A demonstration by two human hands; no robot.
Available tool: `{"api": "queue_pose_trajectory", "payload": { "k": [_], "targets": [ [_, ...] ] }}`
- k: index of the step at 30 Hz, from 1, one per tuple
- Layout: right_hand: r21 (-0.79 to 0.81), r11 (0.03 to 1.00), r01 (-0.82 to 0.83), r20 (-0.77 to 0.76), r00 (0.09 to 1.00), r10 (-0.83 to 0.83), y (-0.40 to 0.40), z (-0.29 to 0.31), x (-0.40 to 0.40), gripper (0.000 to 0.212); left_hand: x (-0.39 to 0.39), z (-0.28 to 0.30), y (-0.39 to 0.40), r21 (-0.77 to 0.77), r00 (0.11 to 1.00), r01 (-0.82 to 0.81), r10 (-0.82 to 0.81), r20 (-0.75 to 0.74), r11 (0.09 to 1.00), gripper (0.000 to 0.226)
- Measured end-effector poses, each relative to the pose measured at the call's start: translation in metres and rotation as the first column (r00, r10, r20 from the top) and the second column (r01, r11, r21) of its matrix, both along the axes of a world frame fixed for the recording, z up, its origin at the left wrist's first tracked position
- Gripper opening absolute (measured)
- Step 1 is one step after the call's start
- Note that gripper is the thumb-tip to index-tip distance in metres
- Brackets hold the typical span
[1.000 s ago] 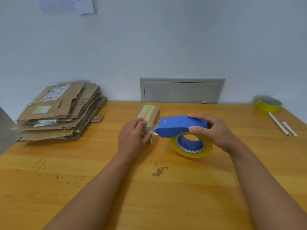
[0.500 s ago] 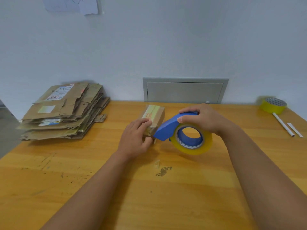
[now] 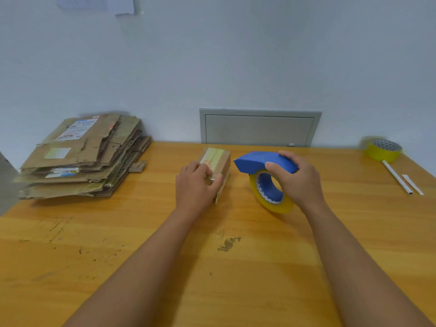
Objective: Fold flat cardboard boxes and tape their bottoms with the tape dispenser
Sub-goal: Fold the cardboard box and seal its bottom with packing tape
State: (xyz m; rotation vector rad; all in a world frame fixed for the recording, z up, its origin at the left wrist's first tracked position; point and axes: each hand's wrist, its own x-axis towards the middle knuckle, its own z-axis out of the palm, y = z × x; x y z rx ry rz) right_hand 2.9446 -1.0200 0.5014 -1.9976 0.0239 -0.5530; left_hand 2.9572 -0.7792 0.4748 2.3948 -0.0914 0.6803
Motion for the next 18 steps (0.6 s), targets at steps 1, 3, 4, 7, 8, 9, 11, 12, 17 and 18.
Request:
{"api": "queue_pose_trajectory", "payload": {
  "k": [1,3,4,7,8,9,11,12,17,18],
  "targets": [
    [0.029,0.999,0.025,0.017,1.000,-0.026,0.006,-0.003,0.000,0.044,0.000,-0.001,-0.001,0.001,1.000,0.001,-0.001,0.005,1.000,0.025],
    [0.081,0.995,0.065,0.041,0.997,-0.069,0.017,-0.008,0.001,0.047,0.000,-0.003,-0.001,0.027,1.000,0.009,-0.009,0.018,1.000,0.027],
    [0.095,0.992,0.080,0.052,0.995,-0.085,0.024,-0.011,0.001,0.049,0.000,-0.004,0.000,0.057,1.000,0.012,-0.013,0.029,0.998,0.028],
    [0.105,0.989,0.105,0.081,0.990,-0.114,0.041,-0.018,0.002,0.051,-0.001,-0.004,0.003,0.148,0.998,-0.001,-0.008,0.063,0.989,0.030],
    [0.111,0.988,0.107,0.089,0.989,-0.118,0.046,-0.020,0.002,0.051,-0.002,-0.004,0.002,0.178,0.997,-0.020,0.006,0.079,0.984,0.030],
    [0.118,0.987,0.109,0.095,0.988,-0.121,0.050,-0.022,0.002,0.052,-0.003,-0.005,0.001,0.205,0.995,-0.047,0.027,0.100,0.978,0.030],
    [0.127,0.985,0.116,0.104,0.986,-0.130,0.056,-0.027,0.000,0.054,-0.005,-0.006,-0.003,0.235,0.990,-0.093,0.064,0.129,0.968,0.032],
    [0.129,0.984,0.121,0.110,0.985,-0.136,0.058,-0.029,-0.001,0.054,-0.005,-0.006,-0.005,0.243,0.988,-0.104,0.072,0.138,0.964,0.032],
    [0.115,0.985,0.129,0.133,0.981,-0.144,0.058,-0.034,-0.001,0.056,-0.007,-0.011,-0.001,0.287,0.984,-0.102,0.053,0.172,0.953,0.035],
    [0.109,0.986,0.128,0.138,0.980,-0.143,0.058,-0.035,-0.001,0.057,-0.007,-0.012,-0.001,0.301,0.983,-0.105,0.054,0.173,0.948,0.035]
  ]
}}
